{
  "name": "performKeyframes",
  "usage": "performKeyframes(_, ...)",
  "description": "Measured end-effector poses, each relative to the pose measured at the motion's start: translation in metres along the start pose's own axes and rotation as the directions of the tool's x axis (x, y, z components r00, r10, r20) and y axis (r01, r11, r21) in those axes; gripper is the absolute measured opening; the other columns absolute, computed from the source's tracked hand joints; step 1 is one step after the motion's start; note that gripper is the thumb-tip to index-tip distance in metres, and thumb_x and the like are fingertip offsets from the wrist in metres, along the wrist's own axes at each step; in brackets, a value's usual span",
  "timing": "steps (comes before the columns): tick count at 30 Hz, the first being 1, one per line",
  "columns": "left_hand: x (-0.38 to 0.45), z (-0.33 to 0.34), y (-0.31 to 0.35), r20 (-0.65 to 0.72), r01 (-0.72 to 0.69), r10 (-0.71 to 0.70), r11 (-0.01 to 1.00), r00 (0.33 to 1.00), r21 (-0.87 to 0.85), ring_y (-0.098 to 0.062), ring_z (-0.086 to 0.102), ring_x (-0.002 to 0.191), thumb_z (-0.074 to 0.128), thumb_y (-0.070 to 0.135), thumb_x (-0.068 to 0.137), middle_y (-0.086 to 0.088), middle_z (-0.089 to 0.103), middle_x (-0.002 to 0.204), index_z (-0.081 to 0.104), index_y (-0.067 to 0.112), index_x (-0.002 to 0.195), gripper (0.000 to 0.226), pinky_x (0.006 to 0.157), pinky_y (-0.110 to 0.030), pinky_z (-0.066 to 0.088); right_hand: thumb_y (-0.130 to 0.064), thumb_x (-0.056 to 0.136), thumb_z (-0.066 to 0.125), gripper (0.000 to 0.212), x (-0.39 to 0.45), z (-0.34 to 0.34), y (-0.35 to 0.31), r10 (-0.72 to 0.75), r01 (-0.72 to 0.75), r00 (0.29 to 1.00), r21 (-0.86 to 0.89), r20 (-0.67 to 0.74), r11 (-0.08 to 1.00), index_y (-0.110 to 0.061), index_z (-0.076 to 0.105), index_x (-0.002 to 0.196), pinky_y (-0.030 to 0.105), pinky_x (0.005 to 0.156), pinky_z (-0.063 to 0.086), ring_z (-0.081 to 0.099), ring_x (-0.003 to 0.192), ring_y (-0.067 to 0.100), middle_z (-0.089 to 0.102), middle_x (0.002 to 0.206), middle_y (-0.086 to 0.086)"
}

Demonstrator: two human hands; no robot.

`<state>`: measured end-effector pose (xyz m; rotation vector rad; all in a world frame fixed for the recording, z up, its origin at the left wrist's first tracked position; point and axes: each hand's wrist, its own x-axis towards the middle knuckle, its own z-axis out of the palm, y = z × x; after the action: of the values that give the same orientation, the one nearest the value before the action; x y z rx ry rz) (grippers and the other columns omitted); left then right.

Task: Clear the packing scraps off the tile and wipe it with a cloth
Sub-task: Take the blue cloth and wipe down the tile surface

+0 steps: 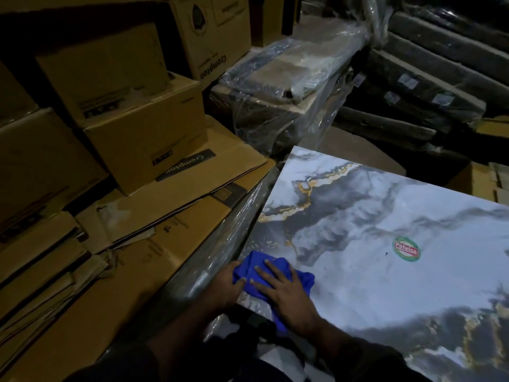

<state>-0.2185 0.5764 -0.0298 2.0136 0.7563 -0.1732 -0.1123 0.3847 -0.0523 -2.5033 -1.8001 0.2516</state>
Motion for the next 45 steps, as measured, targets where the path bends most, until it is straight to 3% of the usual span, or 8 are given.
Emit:
performKeyframes(6,0.040,0.001,0.032,0.039,-0.084,0.081,0.991,0.996,0.101,-0.019,0.043,0.142,0.061,0.018,0.098,-0.005,0.044,0.156,0.042,0.014,0.152,0.057,0.115,-0.024,0.032,-0.020,0.099,0.041,0.063,0.031,-0.019,0.105,0.350,-0.345,0.937,0.132,-0.016,0.929,-0.037,0.028,0.158,0.060,0.119,0.012,-0.001,0.157,0.022,0.008,0.169,-0.007)
performKeyframes(12,0.084,0.021,0.063,0.003,-0.122,0.122,0.991,0.993,0.051,-0.016,0.026,0.151,0.059,0.031,0.100,0.004,0.026,0.165,0.028,0.023,0.159,0.067,0.119,-0.022,0.023,-0.040,0.103,0.047,0.068,0.073,-0.045,0.197,0.874,-0.836,0.485,0.311,0.034,0.452,-0.023,0.017,0.162,0.069,0.117,0.016,-0.003,0.157,0.029,0.000,0.171,0.008)
performKeyframes(21,0.122,0.050,0.078,-0.160,-0.282,0.306,0.947,0.939,0.156,-0.016,0.029,0.151,0.052,0.042,0.102,-0.001,0.029,0.164,0.032,0.015,0.158,0.066,0.123,-0.032,0.028,-0.047,0.098,0.051,0.058,0.054,-0.003,0.117,0.033,-0.016,0.991,0.126,-0.129,0.992,-0.029,0.042,0.152,0.057,0.106,0.040,0.024,0.154,0.023,0.031,0.165,-0.001)
performKeyframes(26,0.142,0.057,0.070,-0.180,-0.324,0.359,0.926,0.916,0.195,-0.012,0.035,0.148,0.045,0.060,0.096,0.004,0.037,0.161,0.038,0.021,0.155,0.070,0.116,-0.040,0.040,-0.033,0.092,0.063,0.056,0.028,-0.021,0.225,0.359,-0.331,0.914,0.164,-0.191,0.929,-0.024,0.054,0.146,0.058,0.098,0.047,0.034,0.149,0.025,0.044,0.157,0.006)
performKeyframes(31,0.162,0.063,0.077,-0.231,-0.327,0.358,0.931,0.905,0.160,-0.007,0.040,0.144,0.040,0.069,0.097,0.010,0.042,0.157,0.038,0.031,0.152,0.067,0.109,-0.036,0.047,-0.033,0.099,0.052,0.069,0.111,-0.054,0.273,0.934,-0.868,0.353,0.352,-0.056,0.350,-0.020,0.024,0.161,0.067,0.117,0.019,0.007,0.157,0.029,0.011,0.170,0.010)
performKeyframes(37,0.182,0.072,0.107,-0.369,-0.233,0.300,0.948,0.880,0.216,-0.024,0.055,0.131,0.047,0.054,0.100,-0.010,0.055,0.146,0.051,0.013,0.145,0.062,0.110,-0.041,0.046,-0.042,0.102,0.042,0.059,0.130,-0.025,0.194,0.200,-0.150,0.971,0.311,-0.132,0.938,-0.028,0.031,0.158,0.063,0.121,0.017,0.006,0.157,0.018,0.021,0.168,0.000)
performKeyframes(40,0.180,0.071,0.107,-0.357,-0.329,0.423,0.897,0.833,0.294,-0.020,0.061,0.119,0.038,0.057,0.104,-0.007,0.062,0.133,0.060,0.015,0.134,0.056,0.101,-0.039,0.053,-0.040,0.103,0.046,0.051,0.093,-0.014,0.232,0.051,-0.020,0.969,0.128,-0.243,0.992,-0.028,0.043,0.153,0.054,0.112,0.035,0.022,0.154,0.019,0.034,0.164,-0.001)
performKeyframes(45,0.171,0.075,0.095,-0.293,-0.376,0.463,0.874,0.837,0.307,-0.009,0.041,0.143,0.043,0.056,0.103,0.009,0.045,0.153,0.052,0.026,0.143,0.051,0.114,-0.030,0.040,-0.033,0.100,0.049,0.051,0.091,-0.032,0.335,0.743,-0.700,0.623,0.252,-0.243,0.669,-0.022,0.048,0.150,0.061,0.113,0.032,0.031,0.150,0.027,0.040,0.159,0.009)
